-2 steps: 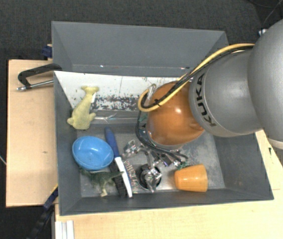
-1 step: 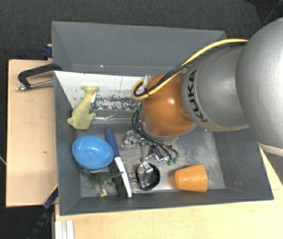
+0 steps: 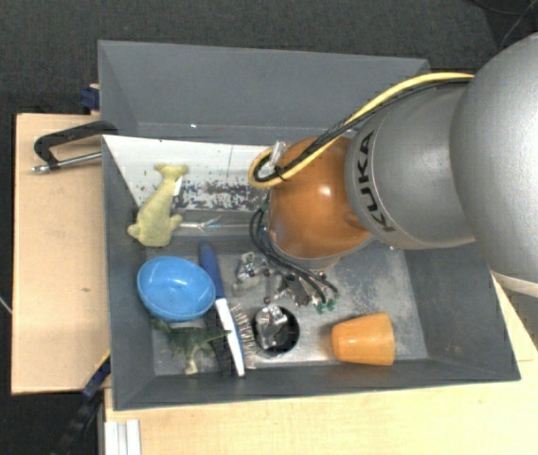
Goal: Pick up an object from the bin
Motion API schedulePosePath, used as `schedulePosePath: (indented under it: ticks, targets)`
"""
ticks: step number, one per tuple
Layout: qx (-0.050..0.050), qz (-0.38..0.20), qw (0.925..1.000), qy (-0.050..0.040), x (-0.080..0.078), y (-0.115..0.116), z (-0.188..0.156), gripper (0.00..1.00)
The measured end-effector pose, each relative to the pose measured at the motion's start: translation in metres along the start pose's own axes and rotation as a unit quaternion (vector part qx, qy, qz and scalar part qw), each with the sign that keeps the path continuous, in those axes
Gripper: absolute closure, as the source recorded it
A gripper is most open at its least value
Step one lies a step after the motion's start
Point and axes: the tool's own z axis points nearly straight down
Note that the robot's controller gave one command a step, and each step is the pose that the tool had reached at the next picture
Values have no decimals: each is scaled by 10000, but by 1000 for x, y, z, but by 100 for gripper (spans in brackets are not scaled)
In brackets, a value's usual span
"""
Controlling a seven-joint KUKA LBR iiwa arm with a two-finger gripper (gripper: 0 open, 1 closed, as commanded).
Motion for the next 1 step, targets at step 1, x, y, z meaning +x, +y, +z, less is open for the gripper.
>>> schedulePosePath:
  ticks: [1]
  targets:
    - [-3, 2, 9999, -144, -2, 0, -95, 100]
